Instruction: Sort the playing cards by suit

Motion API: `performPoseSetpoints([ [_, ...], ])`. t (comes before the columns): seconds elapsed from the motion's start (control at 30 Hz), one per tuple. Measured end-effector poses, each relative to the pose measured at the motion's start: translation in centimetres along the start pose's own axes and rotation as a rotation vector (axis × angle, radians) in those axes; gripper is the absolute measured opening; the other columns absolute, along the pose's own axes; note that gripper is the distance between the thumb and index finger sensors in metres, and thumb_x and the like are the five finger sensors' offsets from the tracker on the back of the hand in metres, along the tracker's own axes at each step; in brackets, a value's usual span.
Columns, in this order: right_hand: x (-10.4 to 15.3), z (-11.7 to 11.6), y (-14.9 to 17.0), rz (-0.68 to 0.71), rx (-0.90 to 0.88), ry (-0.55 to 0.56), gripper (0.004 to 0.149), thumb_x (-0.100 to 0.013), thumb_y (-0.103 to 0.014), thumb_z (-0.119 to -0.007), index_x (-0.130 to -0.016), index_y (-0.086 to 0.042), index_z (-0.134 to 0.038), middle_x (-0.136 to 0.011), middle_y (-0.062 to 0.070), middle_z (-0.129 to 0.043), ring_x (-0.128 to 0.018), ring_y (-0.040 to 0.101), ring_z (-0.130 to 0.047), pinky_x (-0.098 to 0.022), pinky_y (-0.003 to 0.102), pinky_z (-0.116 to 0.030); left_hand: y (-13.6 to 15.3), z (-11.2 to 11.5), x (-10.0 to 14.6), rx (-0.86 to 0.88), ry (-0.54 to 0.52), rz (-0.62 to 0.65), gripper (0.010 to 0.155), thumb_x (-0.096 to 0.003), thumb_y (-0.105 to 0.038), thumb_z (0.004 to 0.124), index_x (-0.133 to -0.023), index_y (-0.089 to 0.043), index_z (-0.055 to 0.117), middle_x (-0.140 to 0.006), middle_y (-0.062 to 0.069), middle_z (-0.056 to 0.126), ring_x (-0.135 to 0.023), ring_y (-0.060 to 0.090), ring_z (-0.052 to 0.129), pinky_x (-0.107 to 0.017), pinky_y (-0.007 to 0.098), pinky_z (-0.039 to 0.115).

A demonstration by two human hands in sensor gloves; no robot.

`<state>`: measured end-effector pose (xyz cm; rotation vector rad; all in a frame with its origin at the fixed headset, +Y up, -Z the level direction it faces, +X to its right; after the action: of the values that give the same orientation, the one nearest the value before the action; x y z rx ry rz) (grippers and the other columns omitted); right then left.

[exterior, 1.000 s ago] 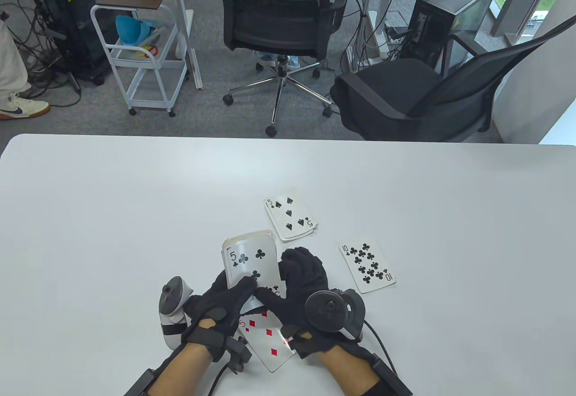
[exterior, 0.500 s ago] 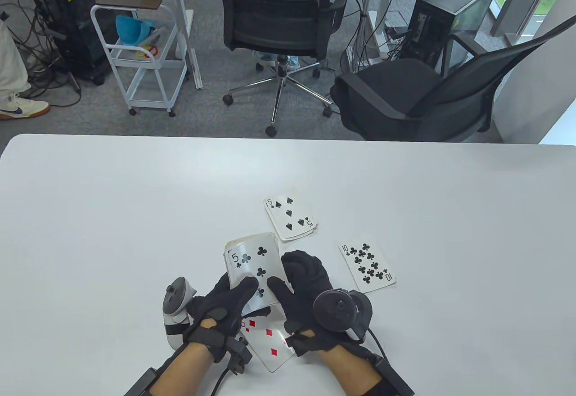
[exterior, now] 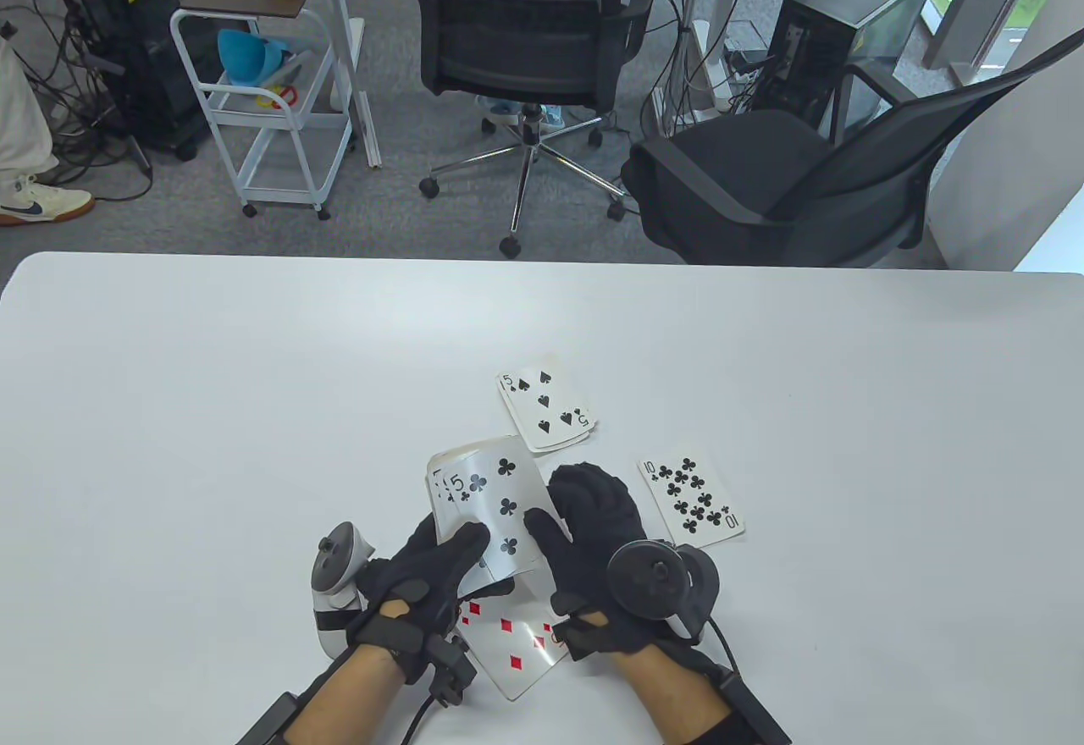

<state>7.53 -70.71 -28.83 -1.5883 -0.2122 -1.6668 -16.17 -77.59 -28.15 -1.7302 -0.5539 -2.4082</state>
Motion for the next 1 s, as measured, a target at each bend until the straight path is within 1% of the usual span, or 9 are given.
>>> performPoseSetpoints([
  [0.1, -0.3, 0.7, 0.6, -0.026, 0.007, 0.015, 0.042, -0.051, -0.038, -0.085, -0.085, -0.015, -0.077, -0.099, 0.013, -0.071, -0.097, 0.045, -0.066, -0.069, 0.068, -0.052, 0.0, -0.1, 0.1, 0.01, -0.004, -0.007, 0.062, -0.0531, -0.045, 0.084, -0.106, -0.029, 0.056, -0.105, -0.001, 0.074, -0.09, 0.032, 0.088, -0.054, 0.044, 0.092],
  [0.2, -1.0, 2.6, 2.1, -0.08, 0.037, 0.072, 0.04, -0.052, -0.037, -0.083, -0.085, -0.014, -0.078, -0.1, 0.014, -0.07, -0.097, 0.045, -0.065, -0.069, 0.068, -0.052, 0.0, -0.3, 0.0, 0.012, -0.003, -0.01, 0.062, -0.0534, -0.045, 0.083, -0.106, -0.028, 0.055, -0.105, -0.001, 0.074, -0.09, 0.031, 0.089, -0.053, 0.044, 0.093],
  [0.37, -1.4, 6.5, 7.0, -0.292, -0.056, 0.191, 0.039, -0.053, -0.035, -0.08, -0.086, -0.014, -0.077, -0.1, 0.015, -0.07, -0.097, 0.046, -0.064, -0.069, 0.069, -0.05, 0.0, 0.0, -0.1, 0.006, 0.008, -0.012, 0.062, -0.0538, -0.045, 0.082, -0.106, -0.026, 0.054, -0.105, 0.0, 0.073, -0.089, 0.031, 0.089, -0.053, 0.044, 0.093],
  [0.47, -1.5, 8.4, 10.3, -0.411, 0.017, 0.224, 0.038, -0.054, -0.035, -0.08, -0.086, -0.015, -0.078, -0.102, 0.016, -0.066, -0.098, 0.048, -0.061, -0.069, 0.069, -0.049, 0.0, 0.1, -0.1, -0.003, 0.012, -0.009, 0.062, -0.0538, -0.045, 0.082, -0.106, -0.026, 0.054, -0.105, 0.0, 0.073, -0.089, 0.031, 0.089, -0.053, 0.044, 0.093],
  [0.53, -1.5, 8.6, 11.9, -0.478, 0.057, 0.167, 0.038, -0.054, -0.034, -0.08, -0.088, -0.017, -0.078, -0.105, 0.019, -0.059, -0.1, 0.05, -0.053, -0.069, 0.07, -0.046, -0.1, 0.1, -0.1, -0.001, 0.012, -0.008, 0.062, -0.0538, -0.045, 0.082, -0.106, -0.026, 0.054, -0.105, 0.0, 0.073, -0.089, 0.031, 0.089, -0.053, 0.044, 0.093],
  [0.63, -1.6, 8.4, 14.2, -0.619, 0.196, -0.091, 0.037, -0.056, -0.034, -0.08, -0.09, -0.018, -0.078, -0.111, 0.022, -0.048, -0.104, 0.053, -0.037, -0.069, 0.073, -0.037, -0.1, 0.0, -0.1, 0.001, 0.01, -0.002, 0.062, -0.0539, -0.045, 0.082, -0.106, -0.027, 0.054, -0.105, 0.0, 0.073, -0.09, 0.031, 0.089, -0.053, 0.044, 0.093],
  [0.7, -1.6, 8.4, 14.9, -0.661, 0.281, -0.172, 0.037, -0.057, -0.035, -0.08, -0.09, -0.018, -0.078, -0.112, 0.022, -0.046, -0.104, 0.053, -0.033, -0.069, 0.074, -0.034, -0.2, -0.1, 0.0, 0.004, 0.009, 0.002, 0.062, -0.0538, -0.045, 0.082, -0.106, -0.027, 0.054, -0.105, 0.0, 0.073, -0.09, 0.031, 0.089, -0.053, 0.044, 0.093],
  [0.8, -1.6, 8.2, 15.5, -0.708, 0.378, -0.211, 0.037, -0.057, -0.034, -0.081, -0.09, -0.016, -0.079, -0.112, 0.023, -0.045, -0.105, 0.054, -0.03, -0.069, 0.074, -0.032, -0.3, -0.1, -0.1, 0.004, 0.011, 0.005, 0.062, -0.0539, -0.045, 0.082, -0.106, -0.027, 0.054, -0.105, 0.0, 0.073, -0.09, 0.031, 0.089, -0.053, 0.044, 0.093],
  [1.0, -2.0, 6.0, 15.7, -0.748, 0.746, -0.309, 0.043, -0.056, -0.034, -0.084, -0.09, -0.011, -0.074, -0.114, 0.023, -0.04, -0.106, 0.053, -0.026, -0.069, 0.075, -0.028, -0.2, 0.2, -0.2, -0.001, 0.023, 0.005, 0.061, -0.0539, -0.045, 0.082, -0.106, -0.027, 0.054, -0.105, 0.0, 0.073, -0.089, 0.032, 0.089, -0.053, 0.044, 0.093],
])
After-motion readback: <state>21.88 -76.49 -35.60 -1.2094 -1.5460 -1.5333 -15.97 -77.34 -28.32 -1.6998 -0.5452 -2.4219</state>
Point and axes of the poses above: the tracker on the back of each hand, its own y axis roughly to the little-finger side, its own x axis roughly from the fingertips to the wrist, z = x × y, the point moved 2 cm from there along -x, roughly from the wrist to the fingertips
